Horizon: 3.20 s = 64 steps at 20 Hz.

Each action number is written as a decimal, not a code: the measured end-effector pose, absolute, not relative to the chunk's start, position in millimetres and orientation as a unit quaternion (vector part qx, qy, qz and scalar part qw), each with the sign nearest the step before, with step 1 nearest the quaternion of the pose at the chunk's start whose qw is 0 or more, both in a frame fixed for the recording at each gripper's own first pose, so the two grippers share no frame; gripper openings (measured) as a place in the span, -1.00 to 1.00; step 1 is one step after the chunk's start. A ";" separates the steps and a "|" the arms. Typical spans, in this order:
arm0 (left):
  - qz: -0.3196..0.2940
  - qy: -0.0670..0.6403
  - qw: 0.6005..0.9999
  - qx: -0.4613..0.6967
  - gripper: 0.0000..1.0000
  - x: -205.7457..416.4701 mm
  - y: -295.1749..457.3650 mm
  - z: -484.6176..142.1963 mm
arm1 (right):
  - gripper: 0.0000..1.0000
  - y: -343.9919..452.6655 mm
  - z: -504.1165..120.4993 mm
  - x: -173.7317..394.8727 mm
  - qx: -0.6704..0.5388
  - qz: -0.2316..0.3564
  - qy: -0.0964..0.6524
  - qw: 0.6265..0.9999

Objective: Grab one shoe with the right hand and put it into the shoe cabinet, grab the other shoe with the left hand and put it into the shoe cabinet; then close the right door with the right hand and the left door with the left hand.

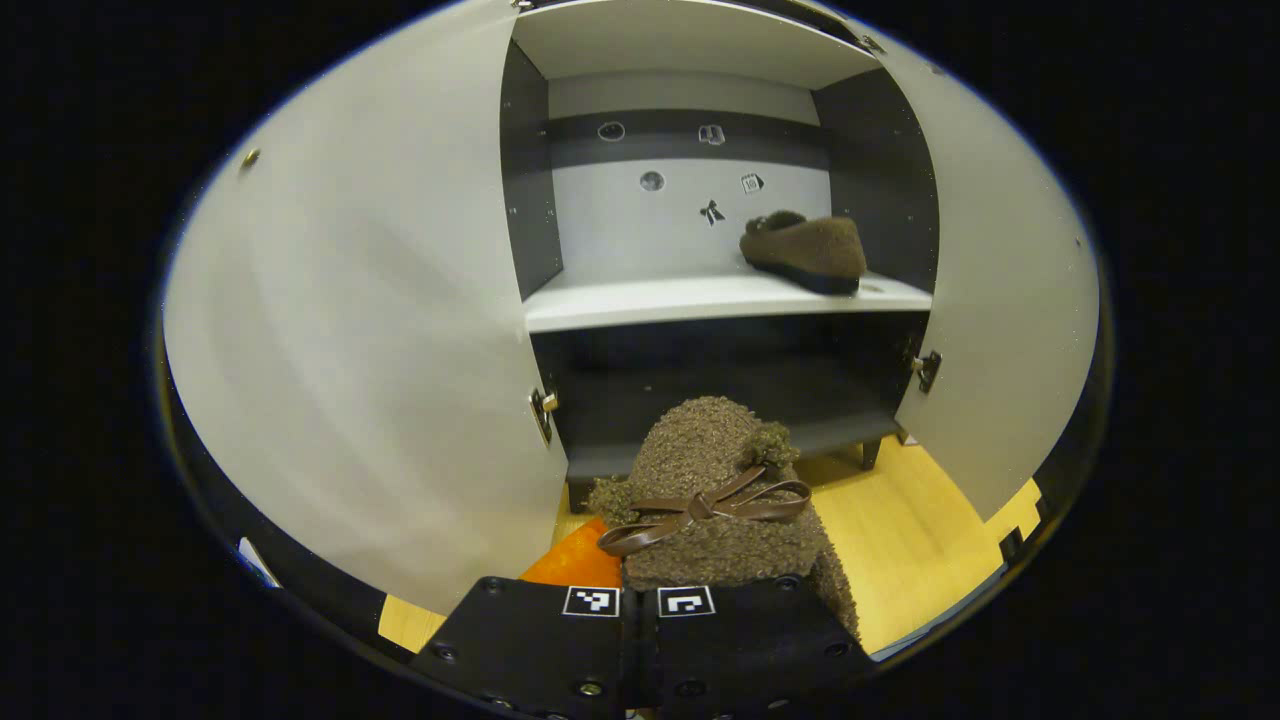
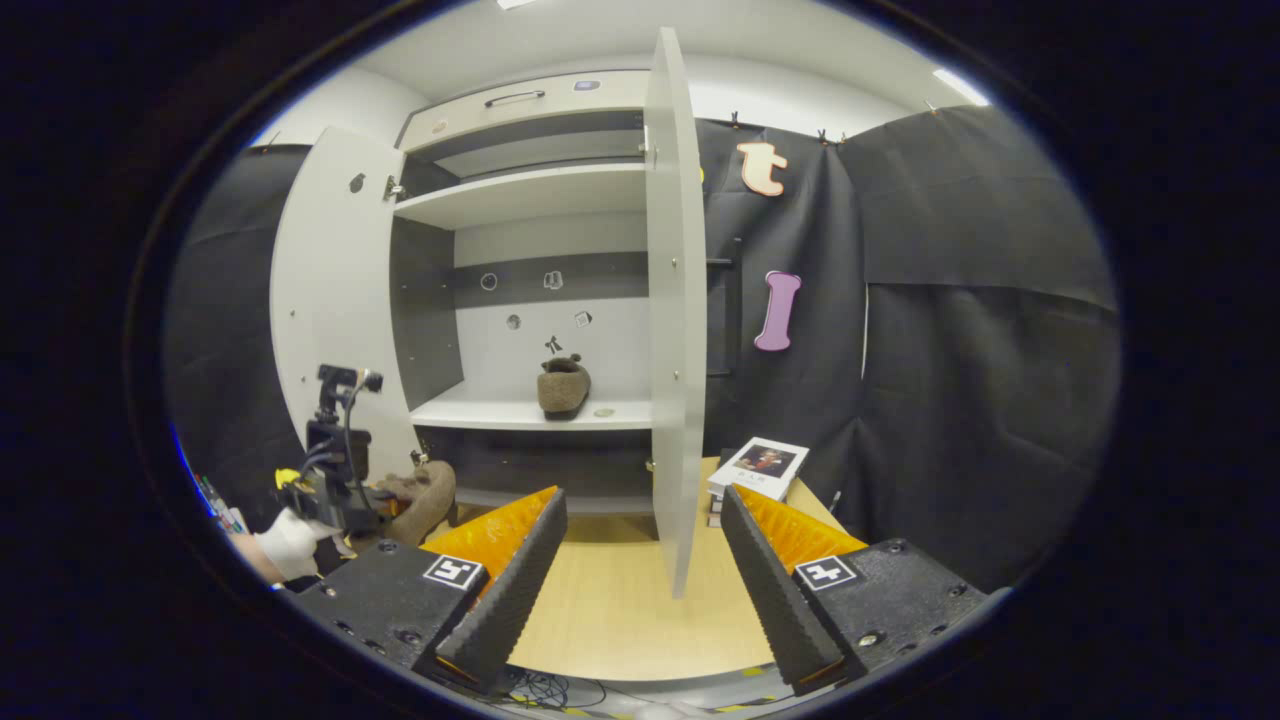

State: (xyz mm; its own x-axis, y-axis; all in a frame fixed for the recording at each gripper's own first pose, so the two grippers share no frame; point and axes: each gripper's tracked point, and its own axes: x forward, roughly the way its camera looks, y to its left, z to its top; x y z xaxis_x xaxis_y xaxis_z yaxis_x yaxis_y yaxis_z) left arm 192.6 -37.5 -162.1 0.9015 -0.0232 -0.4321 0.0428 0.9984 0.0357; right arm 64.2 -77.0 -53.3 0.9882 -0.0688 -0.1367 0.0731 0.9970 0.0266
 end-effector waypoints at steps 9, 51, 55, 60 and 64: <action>0.003 0.138 0.990 0.019 -1.00 309.8 -40.4 -36.0 | 0.98 -91.2 -40.5 83.6 0.030 -0.025 0.047 0.998; 0.014 0.231 0.973 0.022 0.91 442.5 -42.9 -47.4 | 0.99 -116.9 -12.7 89.8 0.017 -0.017 0.042 0.999; -0.008 0.180 0.983 0.038 0.91 400.7 -60.6 -7.5 | 0.99 -104.0 -7.8 77.4 0.013 -0.009 0.031 0.999; -0.023 0.107 0.993 0.044 0.92 329.9 -76.3 45.6 | 0.98 -83.7 -7.9 58.4 0.011 0.002 0.026 1.000; -0.032 0.059 0.997 0.036 0.92 263.7 -75.2 74.9 | 0.99 -67.1 -7.0 41.6 0.007 0.010 0.020 1.000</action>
State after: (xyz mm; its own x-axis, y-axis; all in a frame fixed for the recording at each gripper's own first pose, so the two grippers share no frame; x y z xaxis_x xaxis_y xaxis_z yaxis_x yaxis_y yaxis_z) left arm 263.7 -75.2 74.9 0.9910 -0.0589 -0.1205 0.0674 0.9954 0.0677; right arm 41.6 -67.1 -7.0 0.9989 0.0211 -0.0407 -0.0205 0.9997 0.0152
